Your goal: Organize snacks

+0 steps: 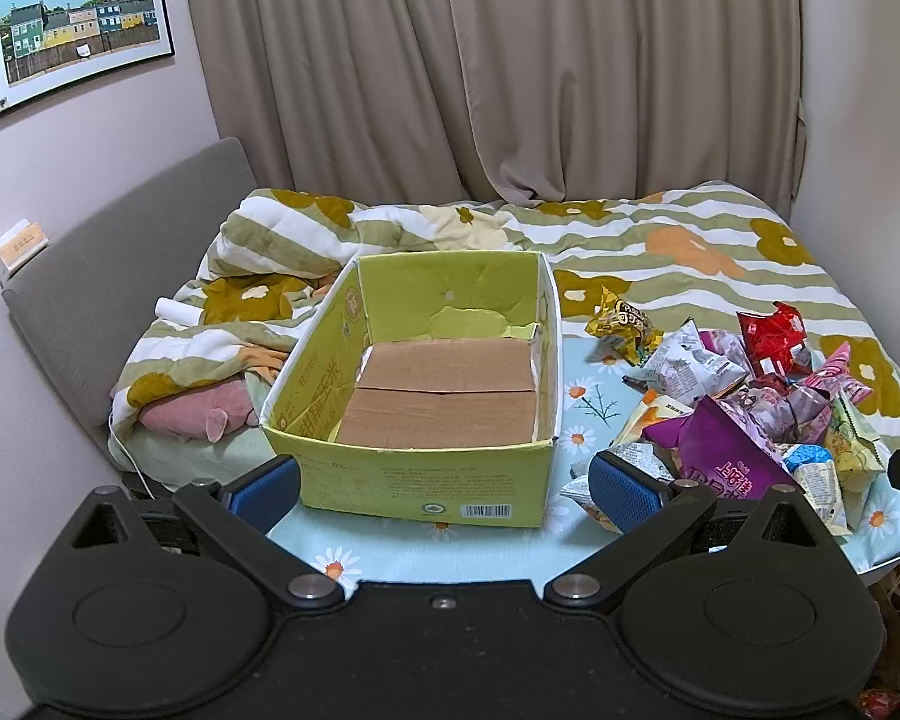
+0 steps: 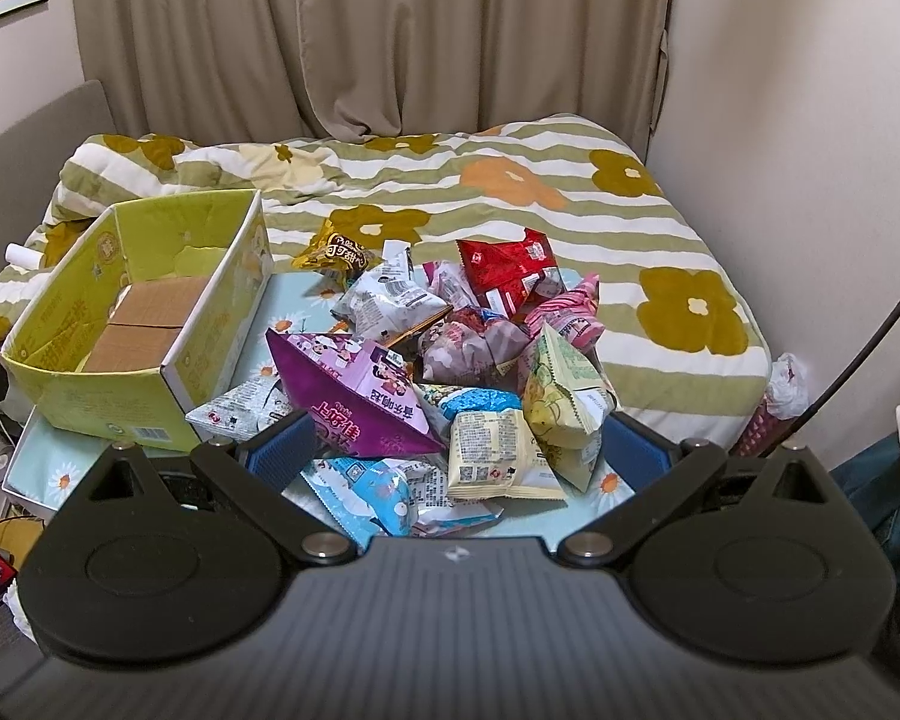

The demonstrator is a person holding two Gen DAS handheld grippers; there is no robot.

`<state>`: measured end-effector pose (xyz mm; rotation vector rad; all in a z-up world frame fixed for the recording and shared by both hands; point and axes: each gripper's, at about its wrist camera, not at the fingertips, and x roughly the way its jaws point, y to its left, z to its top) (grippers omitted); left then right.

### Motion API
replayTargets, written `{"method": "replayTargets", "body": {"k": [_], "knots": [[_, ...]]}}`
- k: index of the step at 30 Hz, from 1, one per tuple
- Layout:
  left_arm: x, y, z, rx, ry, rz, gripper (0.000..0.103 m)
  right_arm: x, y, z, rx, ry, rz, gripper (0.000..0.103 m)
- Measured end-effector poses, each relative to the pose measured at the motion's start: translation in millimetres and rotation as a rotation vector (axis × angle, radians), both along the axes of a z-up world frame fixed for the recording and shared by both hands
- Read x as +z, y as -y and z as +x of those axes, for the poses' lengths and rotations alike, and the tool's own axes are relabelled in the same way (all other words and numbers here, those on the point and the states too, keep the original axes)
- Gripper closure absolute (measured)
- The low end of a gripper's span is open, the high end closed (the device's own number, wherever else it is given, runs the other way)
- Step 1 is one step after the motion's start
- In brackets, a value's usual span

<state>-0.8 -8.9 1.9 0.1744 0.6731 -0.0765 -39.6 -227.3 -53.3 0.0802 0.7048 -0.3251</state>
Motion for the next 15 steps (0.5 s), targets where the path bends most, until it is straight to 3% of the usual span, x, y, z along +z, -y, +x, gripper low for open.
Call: {"method": "replayTargets", "body": {"k": [15], "knots": [[2.4,-2.9,-1.4,-0.012,-0.001,-0.020,0.000,2.0,-0.9,0.4,0.001,-0.001,0.000,0.000]]}}
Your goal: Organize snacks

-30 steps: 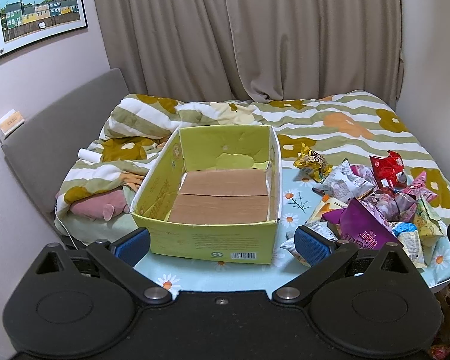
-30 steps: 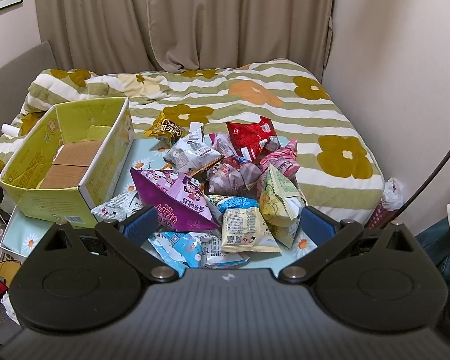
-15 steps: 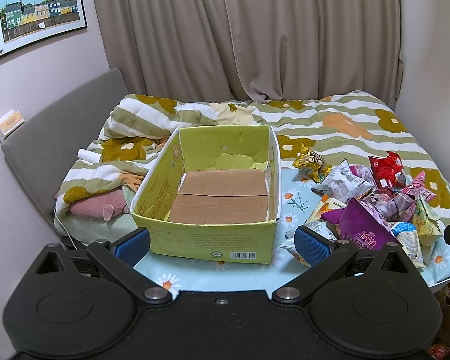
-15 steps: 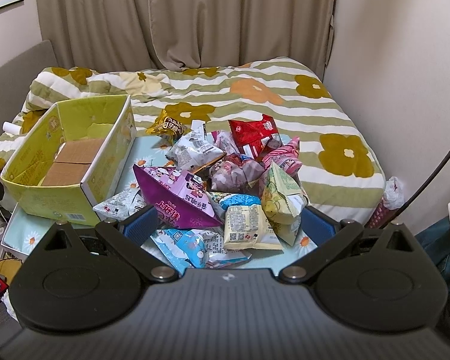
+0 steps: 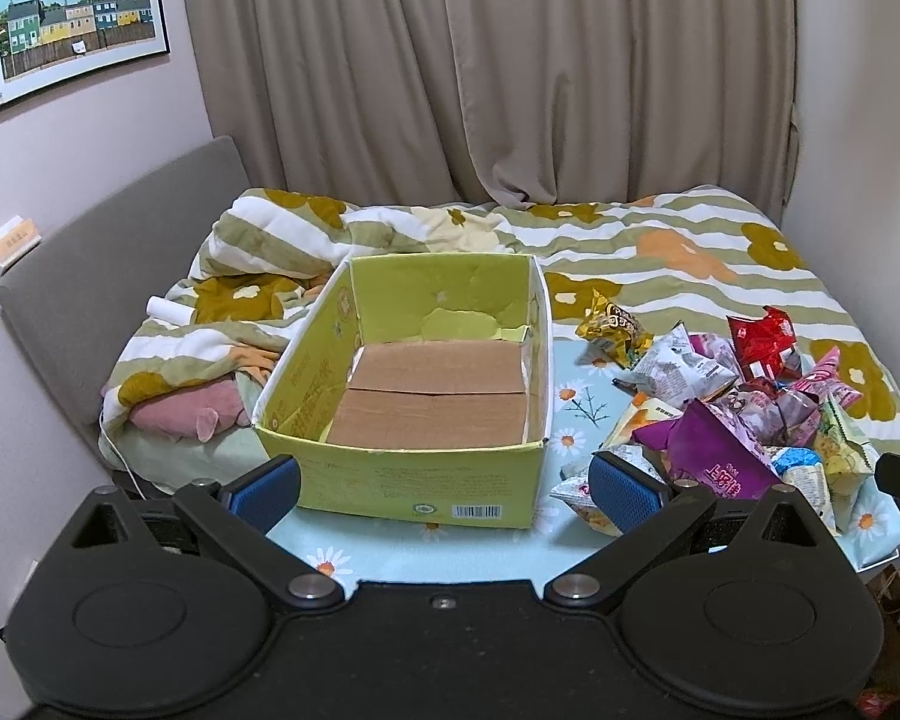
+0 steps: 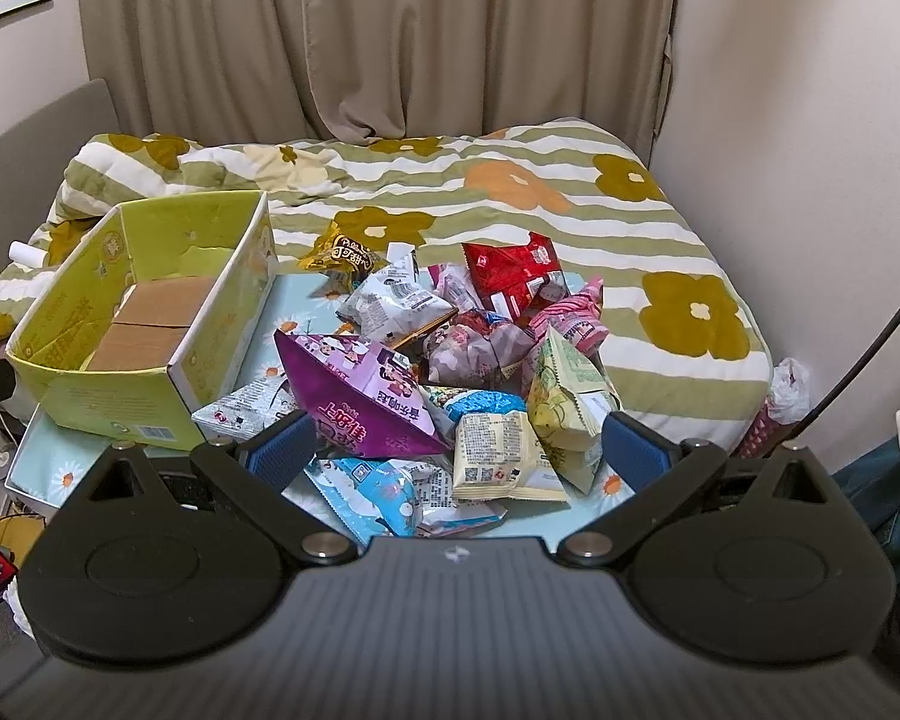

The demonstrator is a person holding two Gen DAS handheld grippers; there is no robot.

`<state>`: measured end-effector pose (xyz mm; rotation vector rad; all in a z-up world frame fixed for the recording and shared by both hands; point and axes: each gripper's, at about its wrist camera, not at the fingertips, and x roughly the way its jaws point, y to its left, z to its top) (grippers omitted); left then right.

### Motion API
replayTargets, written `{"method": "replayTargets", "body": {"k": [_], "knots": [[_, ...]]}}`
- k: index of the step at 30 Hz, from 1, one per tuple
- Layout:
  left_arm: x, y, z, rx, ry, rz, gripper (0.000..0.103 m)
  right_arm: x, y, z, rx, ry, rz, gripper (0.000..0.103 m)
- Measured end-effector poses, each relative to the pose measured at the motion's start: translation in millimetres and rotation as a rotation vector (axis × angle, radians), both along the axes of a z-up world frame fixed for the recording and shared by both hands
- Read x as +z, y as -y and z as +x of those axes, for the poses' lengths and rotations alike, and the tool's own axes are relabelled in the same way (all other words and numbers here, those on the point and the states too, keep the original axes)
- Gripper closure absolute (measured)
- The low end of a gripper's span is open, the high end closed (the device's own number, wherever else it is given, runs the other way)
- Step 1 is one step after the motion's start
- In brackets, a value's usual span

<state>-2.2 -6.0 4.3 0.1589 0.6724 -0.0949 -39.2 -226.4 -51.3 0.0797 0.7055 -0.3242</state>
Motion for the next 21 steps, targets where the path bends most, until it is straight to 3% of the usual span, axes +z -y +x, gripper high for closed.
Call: {"method": "replayTargets", "body": {"k": [21], "knots": [[1.1,-0.4,-1.0,-0.008,-0.002,0.000,0.000,2.7,-9.5,0.7,0.000,-0.002,0.008,0.000]]}}
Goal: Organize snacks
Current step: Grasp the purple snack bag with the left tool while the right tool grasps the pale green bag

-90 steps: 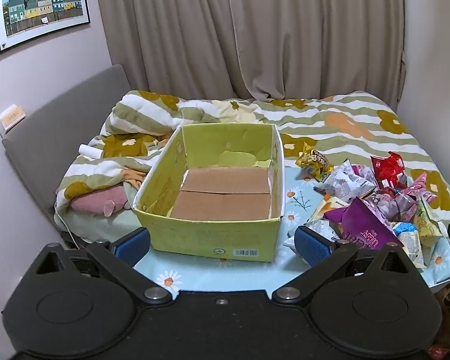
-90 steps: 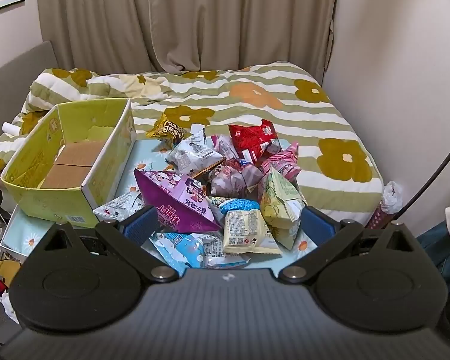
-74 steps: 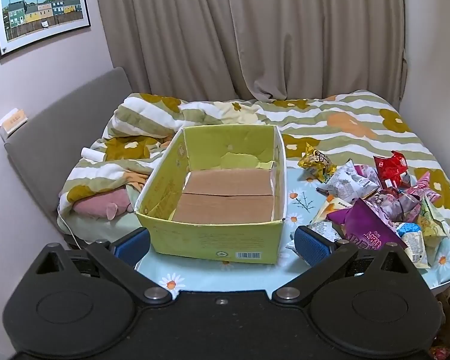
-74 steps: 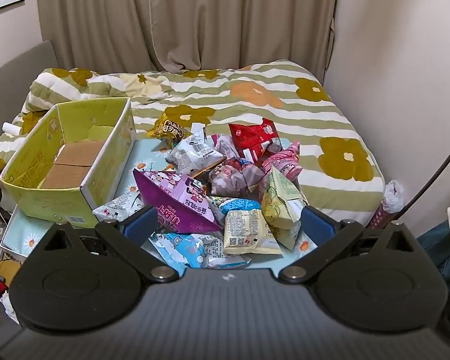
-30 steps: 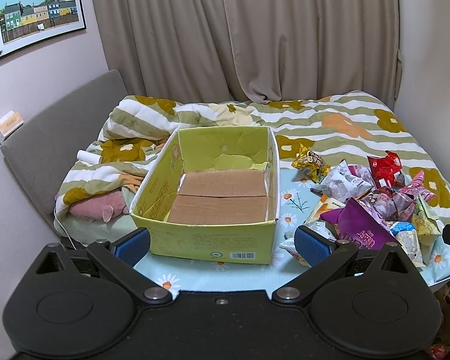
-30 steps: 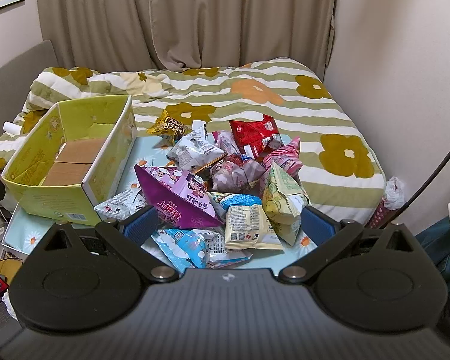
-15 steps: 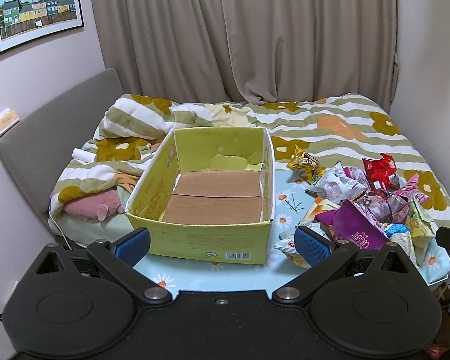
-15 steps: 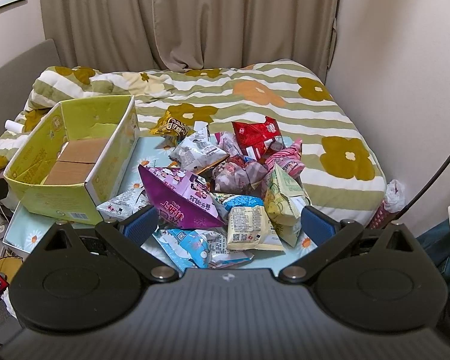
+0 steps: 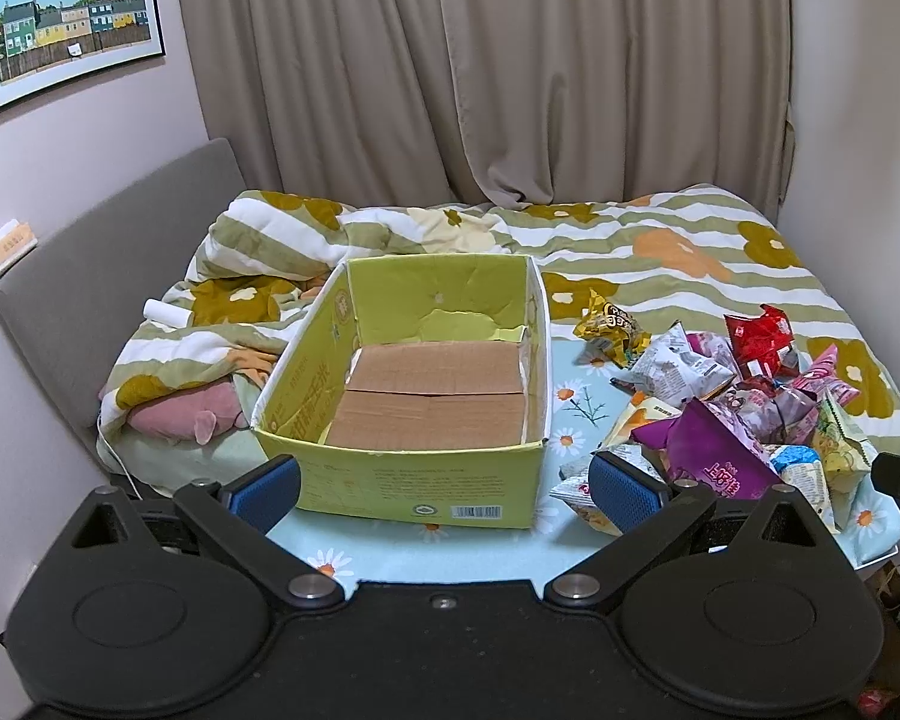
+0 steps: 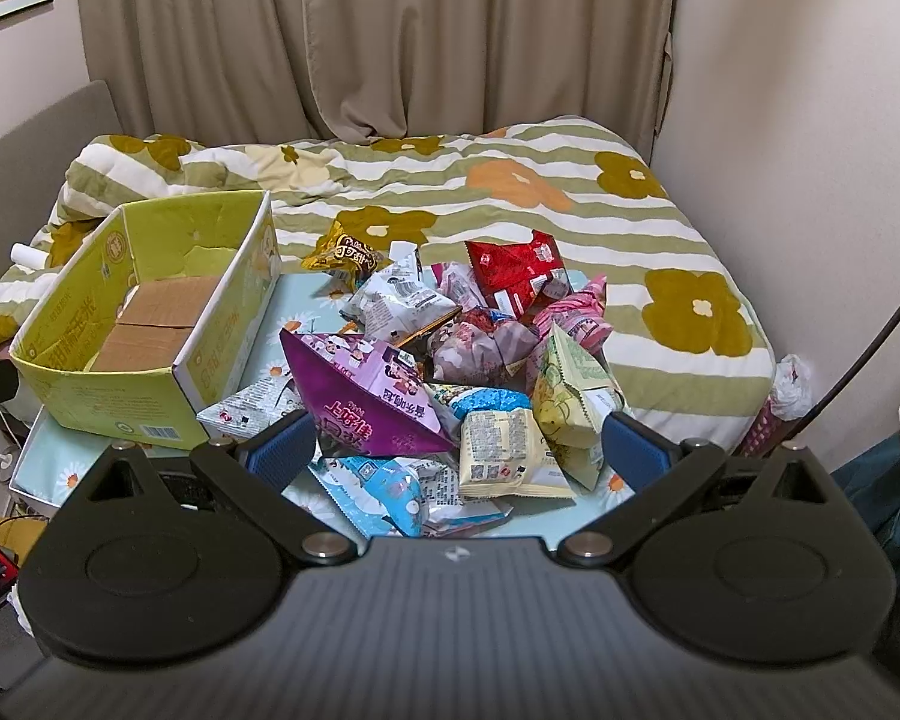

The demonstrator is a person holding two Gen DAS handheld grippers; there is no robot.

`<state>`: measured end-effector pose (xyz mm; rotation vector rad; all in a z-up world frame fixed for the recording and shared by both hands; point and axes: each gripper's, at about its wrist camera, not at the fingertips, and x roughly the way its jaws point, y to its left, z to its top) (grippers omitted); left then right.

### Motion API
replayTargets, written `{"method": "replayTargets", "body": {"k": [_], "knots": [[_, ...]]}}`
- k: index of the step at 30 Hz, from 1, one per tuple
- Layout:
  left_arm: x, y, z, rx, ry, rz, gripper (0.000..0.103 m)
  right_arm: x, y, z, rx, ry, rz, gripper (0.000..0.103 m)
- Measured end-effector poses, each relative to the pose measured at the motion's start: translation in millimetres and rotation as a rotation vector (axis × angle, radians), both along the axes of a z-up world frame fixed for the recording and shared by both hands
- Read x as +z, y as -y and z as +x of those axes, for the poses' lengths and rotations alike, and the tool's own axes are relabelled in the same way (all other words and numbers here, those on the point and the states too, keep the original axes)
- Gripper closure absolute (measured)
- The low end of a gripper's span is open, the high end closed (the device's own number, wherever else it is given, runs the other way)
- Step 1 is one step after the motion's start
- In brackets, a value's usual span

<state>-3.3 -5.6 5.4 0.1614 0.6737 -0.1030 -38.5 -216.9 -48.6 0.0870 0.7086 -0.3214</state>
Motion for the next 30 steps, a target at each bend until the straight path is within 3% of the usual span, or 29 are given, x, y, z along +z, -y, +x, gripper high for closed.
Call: {"method": "replayTargets", "body": {"k": [8,16,24,30], "knots": [[0.5,-0.3,9.6,-0.039,-0.026,-0.024,0.000,0.0,2.2,-1.3,-0.007,-0.011,0.014,0.000],[-12.0,16.7,32.5,-0.177,-0.060,-0.062,0.000,-13.3,34.0,7.2,-0.043,-0.020,0.028,0.000],[-33.1,73.2,67.1,-0.291,-0.122,-0.091,0.000,-26.5,92.1,33.6,-0.119,-0.013,0.051,0.000],[-58.7,124.9,98.8,-0.292,-0.208,-0.105,0.000,-55.4,137.7,65.8,-0.123,-0.053,0.110,0.000]]}}
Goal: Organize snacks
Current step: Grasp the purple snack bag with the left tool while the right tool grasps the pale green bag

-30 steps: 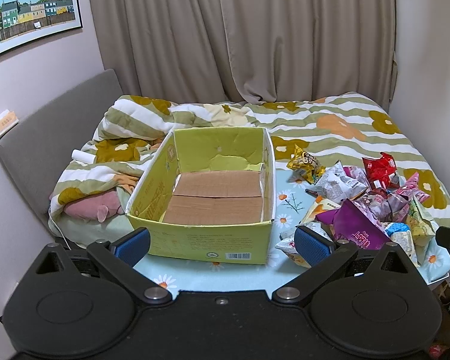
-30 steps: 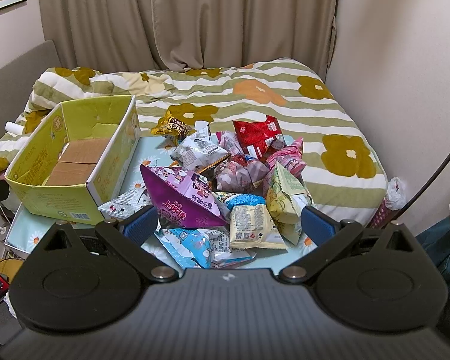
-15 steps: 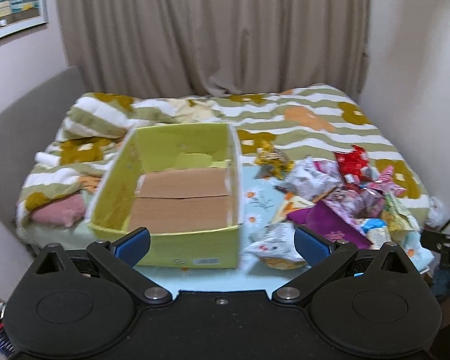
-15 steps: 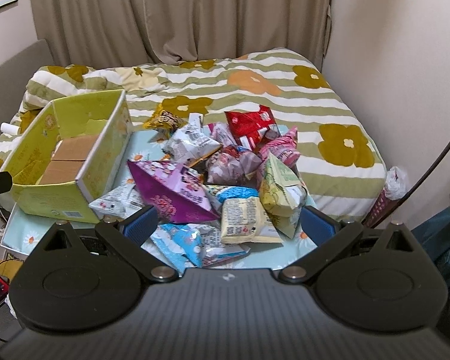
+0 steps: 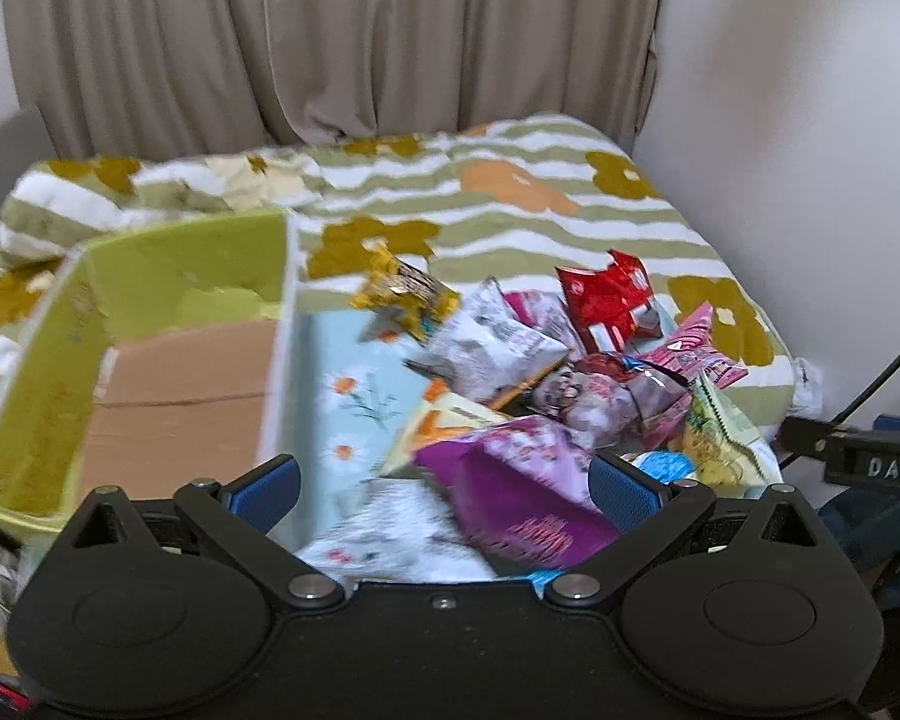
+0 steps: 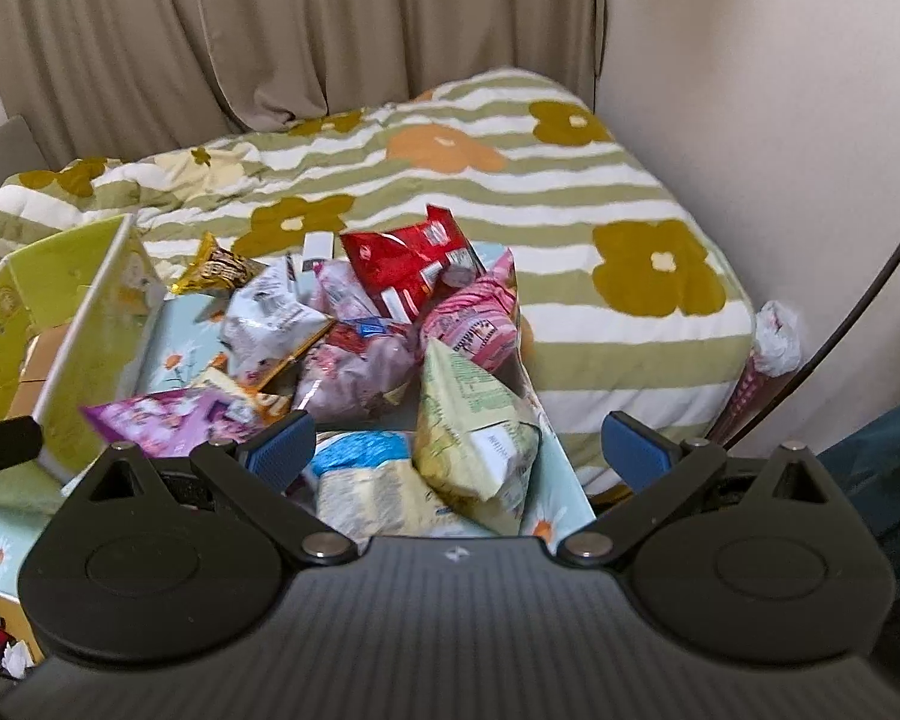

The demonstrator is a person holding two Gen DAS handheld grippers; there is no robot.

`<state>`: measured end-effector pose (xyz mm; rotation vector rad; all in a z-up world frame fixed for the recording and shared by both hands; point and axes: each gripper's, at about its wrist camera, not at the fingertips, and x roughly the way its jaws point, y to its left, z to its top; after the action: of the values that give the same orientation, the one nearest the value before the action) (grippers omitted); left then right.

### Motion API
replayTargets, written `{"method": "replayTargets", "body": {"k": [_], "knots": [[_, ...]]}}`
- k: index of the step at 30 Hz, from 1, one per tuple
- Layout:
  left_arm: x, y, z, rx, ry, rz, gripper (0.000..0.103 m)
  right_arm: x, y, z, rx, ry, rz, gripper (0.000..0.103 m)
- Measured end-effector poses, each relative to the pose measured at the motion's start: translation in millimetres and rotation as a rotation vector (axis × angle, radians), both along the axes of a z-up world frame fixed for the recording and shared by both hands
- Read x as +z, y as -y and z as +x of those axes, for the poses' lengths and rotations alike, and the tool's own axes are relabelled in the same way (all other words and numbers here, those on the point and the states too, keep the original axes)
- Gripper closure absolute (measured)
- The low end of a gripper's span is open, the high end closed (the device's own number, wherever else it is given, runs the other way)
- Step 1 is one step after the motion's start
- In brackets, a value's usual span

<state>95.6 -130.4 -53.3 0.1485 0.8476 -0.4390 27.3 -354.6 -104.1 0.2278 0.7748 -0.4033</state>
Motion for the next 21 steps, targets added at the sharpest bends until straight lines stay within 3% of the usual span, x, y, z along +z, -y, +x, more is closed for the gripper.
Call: {"method": "replayTargets", "body": {"k": [12,17,21], "knots": [[-71.6,58.1,44.5,0.015,-0.175,0.079,0.000,-71.9,49.3,53.5,0.021,-0.088,0.144,0.000],[-86.4,65.0,51.2,0.007,-0.217,0.053,0.001,-86.6,54.1,65.8,0.036,-0.117,0.165,0.000],[-89.6,65.1,52.6,-0.003,-0.238,0.029,0.012,-94.6,54.3,70.6,0.042,-0.129,0.179,0.000]]}}
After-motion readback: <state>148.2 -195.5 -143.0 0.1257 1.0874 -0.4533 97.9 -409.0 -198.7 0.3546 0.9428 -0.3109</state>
